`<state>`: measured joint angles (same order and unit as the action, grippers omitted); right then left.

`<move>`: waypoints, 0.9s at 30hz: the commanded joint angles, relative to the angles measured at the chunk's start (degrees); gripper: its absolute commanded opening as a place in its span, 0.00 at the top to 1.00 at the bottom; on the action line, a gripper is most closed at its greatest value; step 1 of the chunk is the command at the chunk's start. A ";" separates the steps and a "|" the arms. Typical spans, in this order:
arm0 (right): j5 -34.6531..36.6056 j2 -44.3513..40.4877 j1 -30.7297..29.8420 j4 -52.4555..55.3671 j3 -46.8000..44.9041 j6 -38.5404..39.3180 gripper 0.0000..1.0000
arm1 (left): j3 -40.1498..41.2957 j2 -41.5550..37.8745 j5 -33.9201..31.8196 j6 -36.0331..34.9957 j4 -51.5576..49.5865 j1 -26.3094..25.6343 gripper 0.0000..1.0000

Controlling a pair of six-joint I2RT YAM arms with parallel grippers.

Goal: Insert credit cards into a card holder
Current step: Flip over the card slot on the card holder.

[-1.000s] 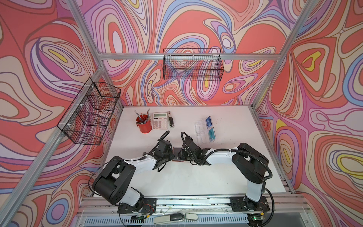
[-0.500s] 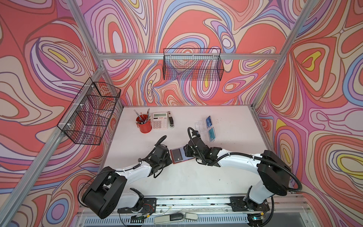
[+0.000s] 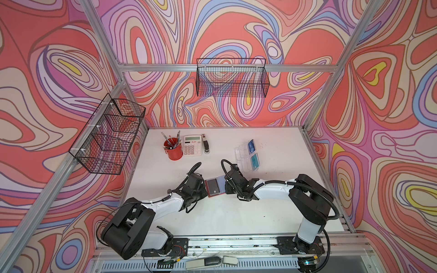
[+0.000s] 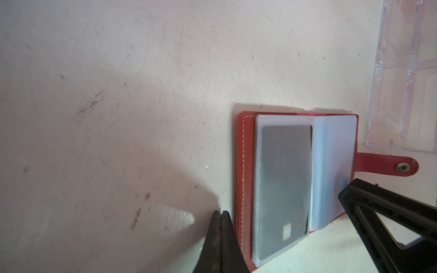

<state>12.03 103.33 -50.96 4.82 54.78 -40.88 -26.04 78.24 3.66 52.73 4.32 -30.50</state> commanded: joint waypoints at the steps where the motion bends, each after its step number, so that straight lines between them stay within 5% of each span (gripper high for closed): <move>1: -1.14 1.85 0.11 0.61 1.45 0.69 0.60 | -0.49 1.41 0.23 -0.17 -1.79 -0.25 1.00; 19: -13.65 6.68 0.17 -6.49 3.62 0.27 0.60 | -0.54 -0.22 -0.27 -0.61 -3.27 -0.18 1.00; 27: -14.53 6.40 0.22 -7.66 3.22 -0.34 0.66 | -5.91 -5.93 -4.91 -1.46 -11.30 -0.18 1.00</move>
<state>-0.69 108.88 -50.59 -3.44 58.65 -40.56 -27.24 75.31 1.89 52.45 -1.34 -30.50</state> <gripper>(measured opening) 0.345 0.046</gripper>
